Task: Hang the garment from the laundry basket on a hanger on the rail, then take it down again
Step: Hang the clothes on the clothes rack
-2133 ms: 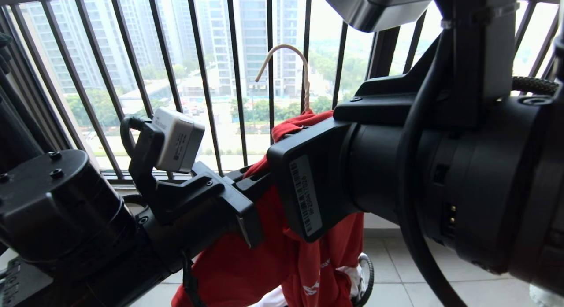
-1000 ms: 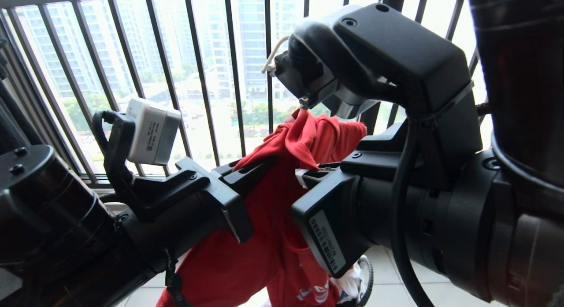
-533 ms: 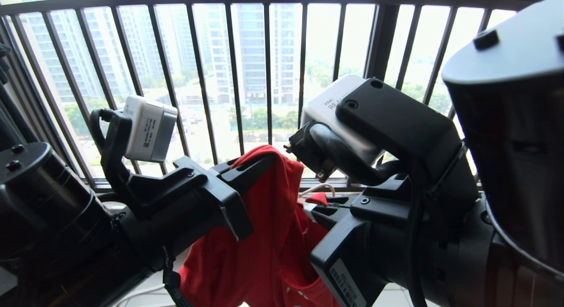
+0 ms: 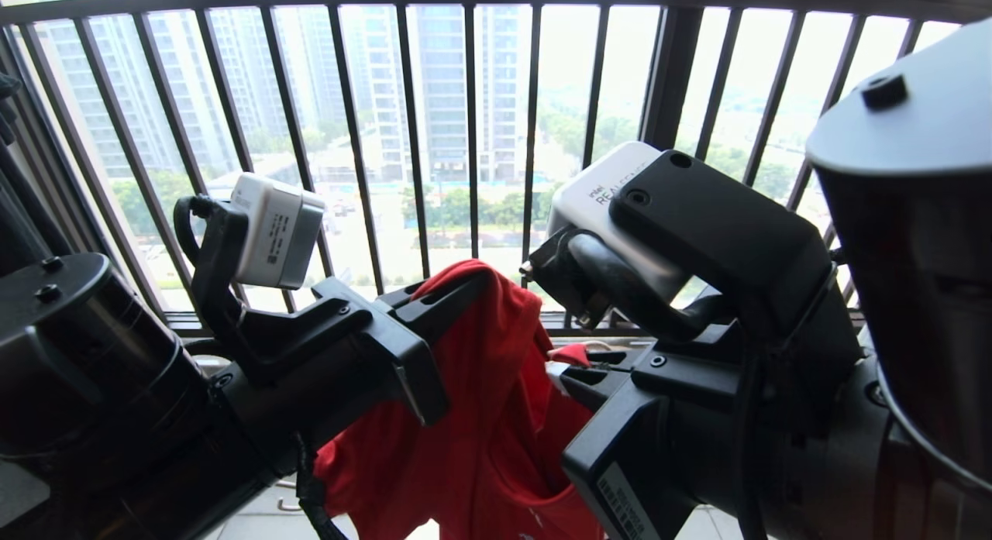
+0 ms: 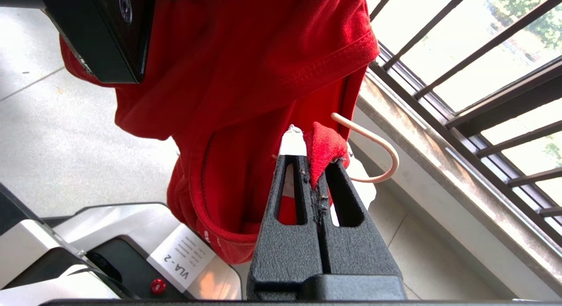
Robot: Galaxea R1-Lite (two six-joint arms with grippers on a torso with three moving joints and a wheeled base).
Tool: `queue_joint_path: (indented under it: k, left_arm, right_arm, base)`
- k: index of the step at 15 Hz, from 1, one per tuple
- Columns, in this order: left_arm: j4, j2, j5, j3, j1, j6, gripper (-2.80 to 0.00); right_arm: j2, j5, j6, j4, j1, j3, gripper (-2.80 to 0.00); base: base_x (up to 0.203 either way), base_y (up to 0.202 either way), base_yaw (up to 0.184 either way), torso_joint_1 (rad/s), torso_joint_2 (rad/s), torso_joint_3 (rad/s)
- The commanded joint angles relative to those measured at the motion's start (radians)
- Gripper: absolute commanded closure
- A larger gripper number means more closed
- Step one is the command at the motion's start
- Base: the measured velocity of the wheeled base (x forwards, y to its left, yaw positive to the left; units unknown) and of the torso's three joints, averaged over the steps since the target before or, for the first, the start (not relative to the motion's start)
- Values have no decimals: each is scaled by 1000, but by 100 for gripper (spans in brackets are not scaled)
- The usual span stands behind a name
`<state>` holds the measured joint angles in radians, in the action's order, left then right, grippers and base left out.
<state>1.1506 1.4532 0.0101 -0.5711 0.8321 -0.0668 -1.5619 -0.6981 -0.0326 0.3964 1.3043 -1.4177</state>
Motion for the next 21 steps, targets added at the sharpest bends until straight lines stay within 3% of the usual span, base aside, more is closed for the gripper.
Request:
queue_joint_path:
  k: [1, 6, 9, 12, 15, 21]
  left_arm:
    - [6, 6, 1, -2, -1, -1, 0]
    - [6, 22, 4, -27, -48, -9, 0]
    - [6, 27, 33, -80, -88, -46, 0]
    - [7, 65, 63, -123, -104, -63, 0]
    - [53, 119, 113, -161, -105, -65, 0]
    - [101, 142, 125, -190, -116, -67, 0]
  right_arm:
    - [8, -5, -1, -1, 0, 5, 0]
    - [5, 11, 1, -7, -55, 3, 0]
    - [1, 82, 24, -24, -135, -3, 0]
    - [-22, 146, 100, -138, -215, -2, 0]
    - [-47, 216, 112, -155, -255, 2, 0]
    - [-88, 310, 169, -276, -295, 38, 0]
  base:
    - [0, 0, 0, 0, 0, 0]
    - [0, 0, 0, 0, 0, 0]
    - [0, 0, 0, 0, 0, 0]
    - [0, 0, 0, 0, 0, 0]
    - [0, 0, 0, 0, 0, 0]
    - [0, 0, 0, 0, 0, 0]
